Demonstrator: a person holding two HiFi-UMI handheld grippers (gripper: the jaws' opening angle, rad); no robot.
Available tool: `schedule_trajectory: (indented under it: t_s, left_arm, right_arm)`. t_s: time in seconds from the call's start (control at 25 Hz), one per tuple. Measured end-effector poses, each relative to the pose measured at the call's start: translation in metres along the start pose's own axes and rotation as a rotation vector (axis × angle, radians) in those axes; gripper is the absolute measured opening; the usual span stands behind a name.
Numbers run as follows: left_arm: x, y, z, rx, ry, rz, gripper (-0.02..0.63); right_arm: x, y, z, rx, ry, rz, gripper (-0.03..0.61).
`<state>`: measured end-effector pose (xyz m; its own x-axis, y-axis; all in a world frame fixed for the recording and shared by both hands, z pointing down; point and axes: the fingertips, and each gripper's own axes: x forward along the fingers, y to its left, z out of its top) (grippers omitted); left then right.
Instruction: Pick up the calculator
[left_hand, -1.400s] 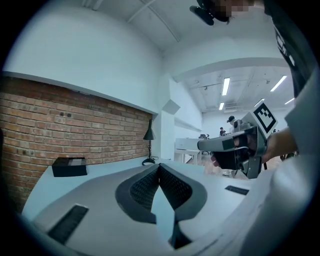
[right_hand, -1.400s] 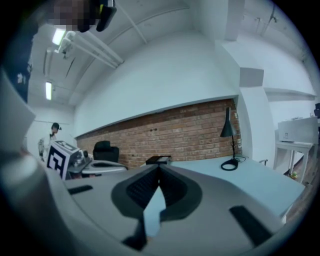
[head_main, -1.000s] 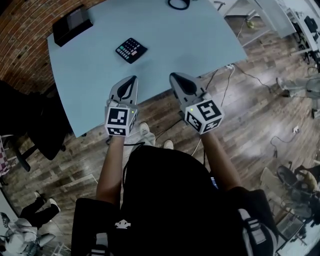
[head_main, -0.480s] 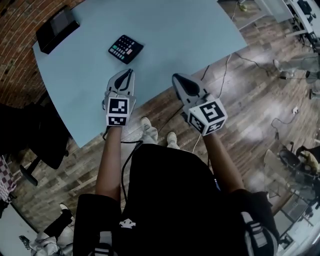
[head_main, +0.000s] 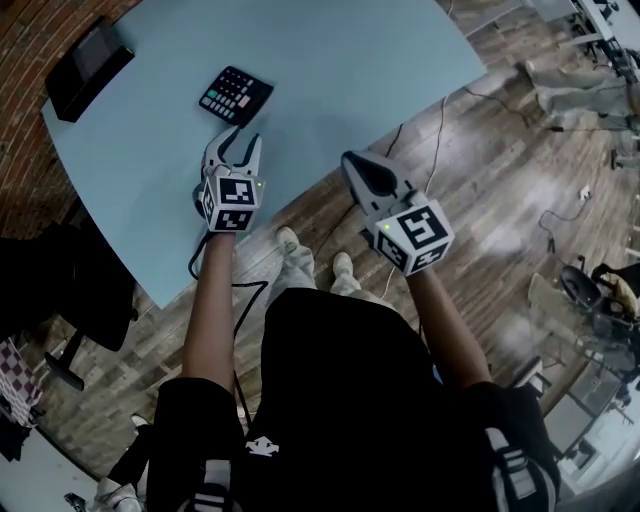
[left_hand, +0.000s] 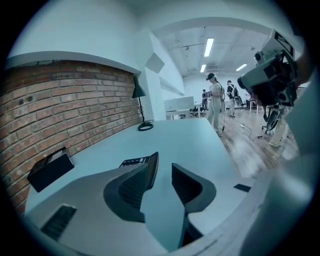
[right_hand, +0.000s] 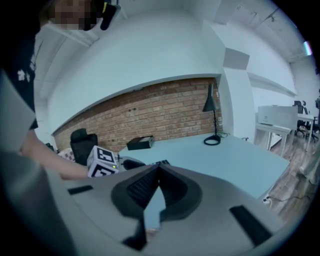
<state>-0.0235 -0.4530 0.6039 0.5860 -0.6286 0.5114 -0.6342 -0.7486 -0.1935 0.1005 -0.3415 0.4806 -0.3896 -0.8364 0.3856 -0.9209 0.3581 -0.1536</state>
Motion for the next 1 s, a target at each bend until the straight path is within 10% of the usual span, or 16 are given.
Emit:
schedule_trajectory:
  t_s: [1.0]
  left_arm:
    - [0.079, 0.009, -0.037, 0.311, 0.172, 0.003, 0.212]
  right_arm:
    - [-0.004, 0.005, -0.029, 0.061, 0.052, -0.017, 0.005]
